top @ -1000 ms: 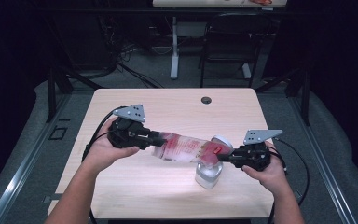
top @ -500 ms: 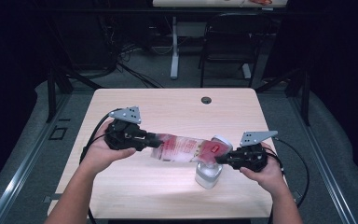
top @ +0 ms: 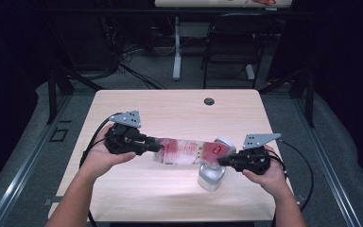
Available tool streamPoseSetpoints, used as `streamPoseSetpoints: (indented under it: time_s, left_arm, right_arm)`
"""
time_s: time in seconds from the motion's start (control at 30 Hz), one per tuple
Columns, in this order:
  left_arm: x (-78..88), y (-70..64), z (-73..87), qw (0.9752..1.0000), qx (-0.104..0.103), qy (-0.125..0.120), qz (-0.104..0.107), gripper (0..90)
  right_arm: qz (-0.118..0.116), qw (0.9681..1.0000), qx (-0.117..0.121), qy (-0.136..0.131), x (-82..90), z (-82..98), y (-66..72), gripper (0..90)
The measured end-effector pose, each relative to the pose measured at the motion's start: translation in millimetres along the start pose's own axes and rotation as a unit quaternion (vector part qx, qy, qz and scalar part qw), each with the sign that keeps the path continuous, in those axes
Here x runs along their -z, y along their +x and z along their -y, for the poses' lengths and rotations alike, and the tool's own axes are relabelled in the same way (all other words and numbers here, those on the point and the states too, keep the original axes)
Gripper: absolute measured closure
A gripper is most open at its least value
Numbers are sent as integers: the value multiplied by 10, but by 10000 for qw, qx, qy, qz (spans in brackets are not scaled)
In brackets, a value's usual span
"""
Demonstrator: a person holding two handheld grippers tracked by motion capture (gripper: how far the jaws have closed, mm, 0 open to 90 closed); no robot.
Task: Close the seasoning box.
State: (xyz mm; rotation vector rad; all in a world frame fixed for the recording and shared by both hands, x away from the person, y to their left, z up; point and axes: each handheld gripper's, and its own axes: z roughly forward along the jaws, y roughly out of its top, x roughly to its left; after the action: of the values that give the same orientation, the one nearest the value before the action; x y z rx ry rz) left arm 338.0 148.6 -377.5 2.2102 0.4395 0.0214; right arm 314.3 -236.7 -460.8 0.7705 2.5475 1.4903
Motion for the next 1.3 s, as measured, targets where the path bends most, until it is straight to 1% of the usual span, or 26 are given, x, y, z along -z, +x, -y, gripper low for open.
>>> streamPoseSetpoints:
  time_s: [0.2,0.23,0.4,0.7,0.73,0.83,1.07,1.2,1.3]
  left_arm:
    - [2,15,46,10000,81,-8,3,764]
    - [4,23,55,10000,67,-4,-2,763]
    - [5,41,96,9999,121,17,-2,761]
    - [-10,65,178,9997,218,36,-40,756]
    - [-8,71,182,9998,195,78,-40,756]
    - [-18,79,204,9997,223,59,-33,754]
    - [-29,96,267,9995,301,0,-23,748]
    - [-41,102,306,9994,342,-19,-18,746]
    - [-45,107,321,9994,331,-17,-29,741]
  right_arm:
    - [-28,10000,-14,-52,-10,2,-1,841]
    - [-33,10000,-11,-61,-12,1,-1,843]
    - [-28,9999,6,-103,-16,-5,12,862]
    - [62,9998,50,-167,-17,-34,46,891]
    - [80,9998,65,-162,-16,-37,49,894]
    - [146,9997,108,-175,-13,-44,57,899]
    - [124,9997,75,-221,-17,-49,69,900]
    - [165,9996,103,-226,-15,-59,78,900]
    - [157,9996,122,-204,-13,-65,88,900]
